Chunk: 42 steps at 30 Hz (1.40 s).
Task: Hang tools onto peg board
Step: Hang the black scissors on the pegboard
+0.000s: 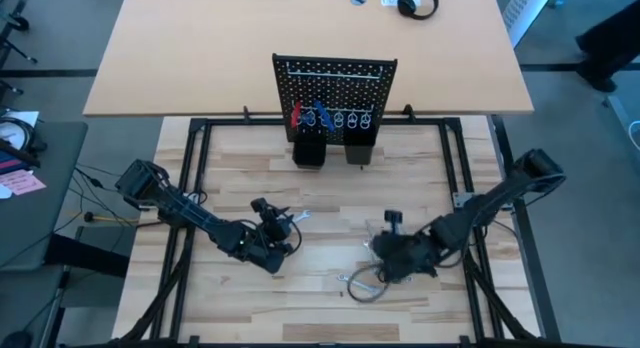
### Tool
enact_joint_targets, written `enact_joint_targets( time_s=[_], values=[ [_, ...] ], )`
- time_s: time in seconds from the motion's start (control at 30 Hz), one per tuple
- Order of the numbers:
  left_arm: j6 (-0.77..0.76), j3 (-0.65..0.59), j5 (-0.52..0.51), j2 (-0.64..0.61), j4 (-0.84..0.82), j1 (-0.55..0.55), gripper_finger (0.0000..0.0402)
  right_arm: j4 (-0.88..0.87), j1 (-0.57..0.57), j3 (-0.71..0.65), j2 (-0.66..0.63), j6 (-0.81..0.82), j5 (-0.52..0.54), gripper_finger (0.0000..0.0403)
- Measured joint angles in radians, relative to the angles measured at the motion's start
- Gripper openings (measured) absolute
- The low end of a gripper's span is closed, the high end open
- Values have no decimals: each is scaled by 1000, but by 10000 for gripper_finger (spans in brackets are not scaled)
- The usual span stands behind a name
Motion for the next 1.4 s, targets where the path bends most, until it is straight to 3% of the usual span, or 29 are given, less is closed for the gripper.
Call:
enact_joint_targets(
  time_s=[0.17, 0.33, 0.53, 0.77, 1.03, 1.4],
  values=[
    [-9, 0, 21, 0, 33, 10, 112, -49, 116, 29, 12, 172, -106, 116],
    [-8, 0, 24, 0, 47, 18, 112, -50, 215, 31, 39, 418, -105, 182],
    [25, 0, 23, 0, 56, 40, 112, -52, 198, 31, 129, 784, -106, 227],
    [25, 0, 23, 0, 56, 44, 112, -74, 104, 46, 210, 997, -273, 206],
    [22, 0, 23, 0, 55, 43, 112, -94, 46, 52, 287, 1006, -453, 158],
    [20, 0, 23, 0, 56, 43, 112, -138, 14, 52, 326, 951, -494, 94]
  ],
)
